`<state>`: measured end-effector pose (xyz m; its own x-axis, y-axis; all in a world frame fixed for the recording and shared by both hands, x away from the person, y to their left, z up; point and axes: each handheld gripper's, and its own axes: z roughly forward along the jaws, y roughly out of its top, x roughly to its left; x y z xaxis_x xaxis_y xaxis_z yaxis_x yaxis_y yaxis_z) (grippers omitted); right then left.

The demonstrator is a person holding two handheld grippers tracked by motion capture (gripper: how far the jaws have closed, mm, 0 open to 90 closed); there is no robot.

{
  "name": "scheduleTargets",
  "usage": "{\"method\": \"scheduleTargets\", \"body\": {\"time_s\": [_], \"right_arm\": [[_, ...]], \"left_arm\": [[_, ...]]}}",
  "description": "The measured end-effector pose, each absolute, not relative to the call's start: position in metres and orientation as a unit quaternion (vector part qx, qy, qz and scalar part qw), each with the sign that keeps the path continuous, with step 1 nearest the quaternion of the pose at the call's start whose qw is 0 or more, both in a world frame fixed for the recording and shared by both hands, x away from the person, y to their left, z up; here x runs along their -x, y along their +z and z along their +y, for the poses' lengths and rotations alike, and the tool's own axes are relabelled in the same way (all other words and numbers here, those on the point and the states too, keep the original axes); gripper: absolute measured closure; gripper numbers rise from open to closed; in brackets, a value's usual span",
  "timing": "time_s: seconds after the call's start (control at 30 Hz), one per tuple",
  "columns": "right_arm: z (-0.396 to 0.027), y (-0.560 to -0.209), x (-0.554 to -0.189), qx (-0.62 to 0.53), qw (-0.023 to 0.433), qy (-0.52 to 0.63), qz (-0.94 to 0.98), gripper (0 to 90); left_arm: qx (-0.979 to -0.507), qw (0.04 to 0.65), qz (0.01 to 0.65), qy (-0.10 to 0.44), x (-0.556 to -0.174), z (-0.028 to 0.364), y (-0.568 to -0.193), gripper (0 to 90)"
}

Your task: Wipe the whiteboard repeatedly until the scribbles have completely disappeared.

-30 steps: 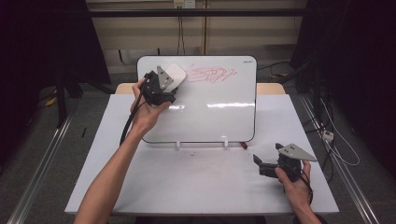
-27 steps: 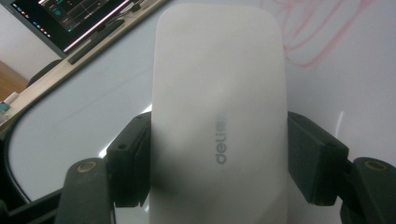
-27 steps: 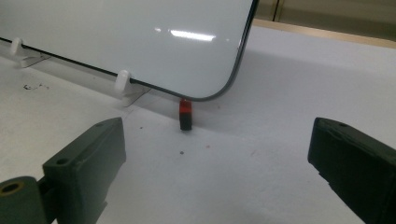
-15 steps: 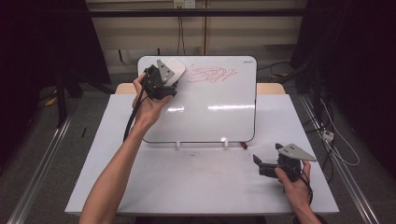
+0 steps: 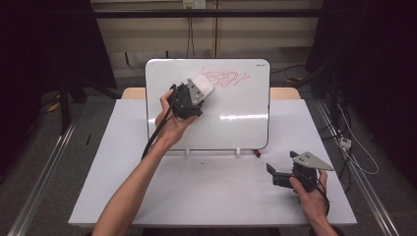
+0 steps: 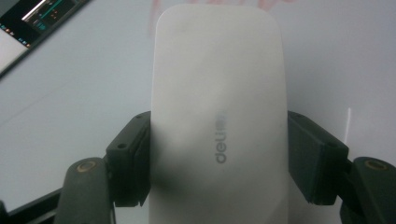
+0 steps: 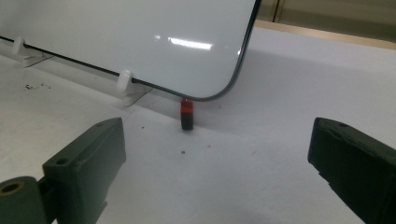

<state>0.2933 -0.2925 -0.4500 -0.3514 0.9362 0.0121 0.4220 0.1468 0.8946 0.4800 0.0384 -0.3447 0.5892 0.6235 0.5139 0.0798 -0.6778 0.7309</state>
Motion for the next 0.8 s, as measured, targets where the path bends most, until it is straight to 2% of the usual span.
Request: {"method": "scheduleTargets", "body": {"time_s": [0.33,0.8], "right_arm": [[-0.294,-0.45,-0.293,-0.488,0.295,0.437,0.696,4.1],[-0.295,-0.45,-0.293,-0.489,0.293,0.438,0.696,4.1]], "left_arm": [[-0.832,0.346,0.191,0.39,-0.472,0.034,-0.353,31.2],[-0.818,0.359,0.225,0.39,-0.505,0.041,-0.315,31.1]]}}
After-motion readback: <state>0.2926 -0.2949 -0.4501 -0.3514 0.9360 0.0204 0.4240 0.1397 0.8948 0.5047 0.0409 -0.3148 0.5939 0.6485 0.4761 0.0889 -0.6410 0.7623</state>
